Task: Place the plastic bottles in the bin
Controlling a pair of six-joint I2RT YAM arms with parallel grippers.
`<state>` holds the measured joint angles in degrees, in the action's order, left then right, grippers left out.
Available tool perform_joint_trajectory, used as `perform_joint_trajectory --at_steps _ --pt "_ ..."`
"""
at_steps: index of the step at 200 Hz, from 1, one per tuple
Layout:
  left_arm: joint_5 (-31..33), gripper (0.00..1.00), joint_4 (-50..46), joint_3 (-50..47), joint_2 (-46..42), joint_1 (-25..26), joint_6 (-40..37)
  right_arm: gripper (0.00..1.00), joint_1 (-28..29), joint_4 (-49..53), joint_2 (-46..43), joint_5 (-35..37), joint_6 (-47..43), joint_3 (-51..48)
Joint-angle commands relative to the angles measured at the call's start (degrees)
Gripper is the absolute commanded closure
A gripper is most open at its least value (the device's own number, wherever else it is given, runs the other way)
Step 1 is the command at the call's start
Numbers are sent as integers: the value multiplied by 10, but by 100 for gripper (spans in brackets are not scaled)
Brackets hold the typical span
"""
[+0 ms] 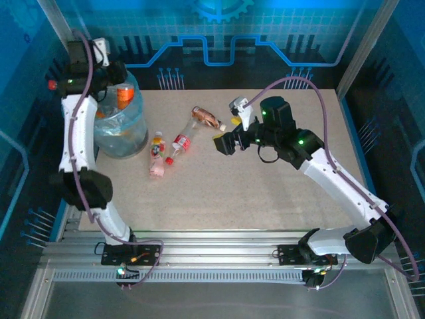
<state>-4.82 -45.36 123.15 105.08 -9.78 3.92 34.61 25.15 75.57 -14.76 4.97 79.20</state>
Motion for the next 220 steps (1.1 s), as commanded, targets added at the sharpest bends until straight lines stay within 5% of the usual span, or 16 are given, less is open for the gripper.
perform_joint_trajectory --at_steps 1,27,66,95,154,220 --pt "7 68 -98 67 36 9 -18 0 11 10 4 -13 11 12" --pt "37 70 -106 16 24 8 -26 0 14 7 0 -11 15 0" --pt "45 75 15 -195 -73 -3 -15 0 17 5 7 -15 17 1" --pt "34 76 57 -264 -96 -19 1 0 20 9 17 -19 15 11" --pt "-24 72 60 -224 -78 -27 17 0 32 14 28 -15 17 23" --pt "-14 52 36 -104 -130 -35 35 0 47 24 39 -8 16 41"
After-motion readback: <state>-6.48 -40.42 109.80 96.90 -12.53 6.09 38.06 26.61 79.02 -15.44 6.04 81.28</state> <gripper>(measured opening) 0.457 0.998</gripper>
